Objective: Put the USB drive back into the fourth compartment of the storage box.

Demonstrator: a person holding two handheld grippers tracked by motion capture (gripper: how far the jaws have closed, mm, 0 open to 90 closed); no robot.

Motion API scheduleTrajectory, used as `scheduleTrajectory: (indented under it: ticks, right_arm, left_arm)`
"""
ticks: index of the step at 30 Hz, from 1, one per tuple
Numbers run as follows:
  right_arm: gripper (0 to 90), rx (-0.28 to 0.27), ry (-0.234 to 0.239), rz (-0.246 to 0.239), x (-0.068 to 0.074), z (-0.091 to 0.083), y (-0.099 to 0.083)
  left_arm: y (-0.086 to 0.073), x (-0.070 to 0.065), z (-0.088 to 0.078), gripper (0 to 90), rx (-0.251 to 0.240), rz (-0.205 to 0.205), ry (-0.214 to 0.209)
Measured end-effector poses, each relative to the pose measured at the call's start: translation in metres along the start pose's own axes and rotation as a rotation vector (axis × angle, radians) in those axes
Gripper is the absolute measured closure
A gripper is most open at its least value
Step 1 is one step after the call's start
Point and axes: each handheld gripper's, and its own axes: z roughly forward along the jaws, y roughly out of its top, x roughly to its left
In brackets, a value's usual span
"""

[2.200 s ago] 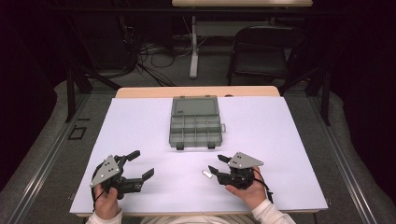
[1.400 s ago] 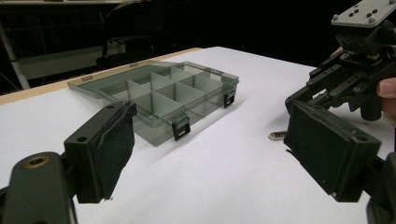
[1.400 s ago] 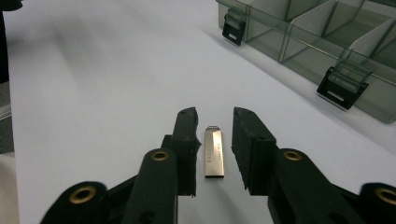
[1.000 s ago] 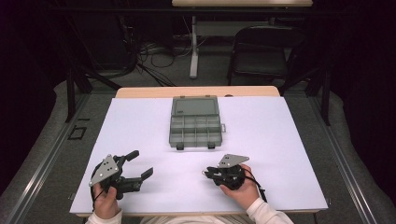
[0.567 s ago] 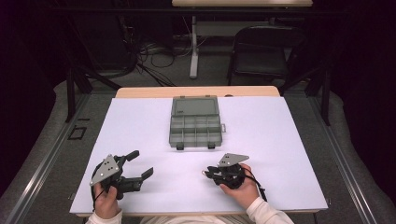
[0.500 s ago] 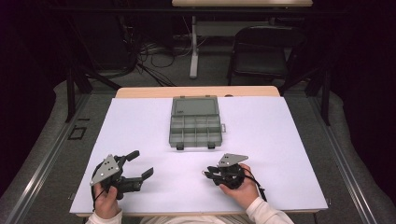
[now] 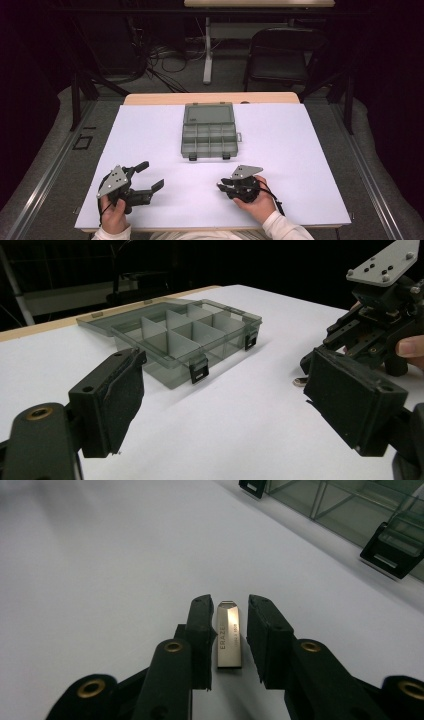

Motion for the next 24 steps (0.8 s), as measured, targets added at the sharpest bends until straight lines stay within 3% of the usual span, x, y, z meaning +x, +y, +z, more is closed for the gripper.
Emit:
scheduleTrajectory:
  ticks: [15,24]
  right_arm:
    - [75.0,0.042,0.004,-0.007,-0.0001,0.0029,0.0006]
    - [79.4,0.039,0.010,0.008,-0.0013,0.0032,0.0006]
  left_arm:
    - [-0.0004,0.0009,-0.0001,15.7,0.008,-0.003,0.002]
    - [-0.0005,0.0008,0.0002,15.7,0.010,-0.004,0.002]
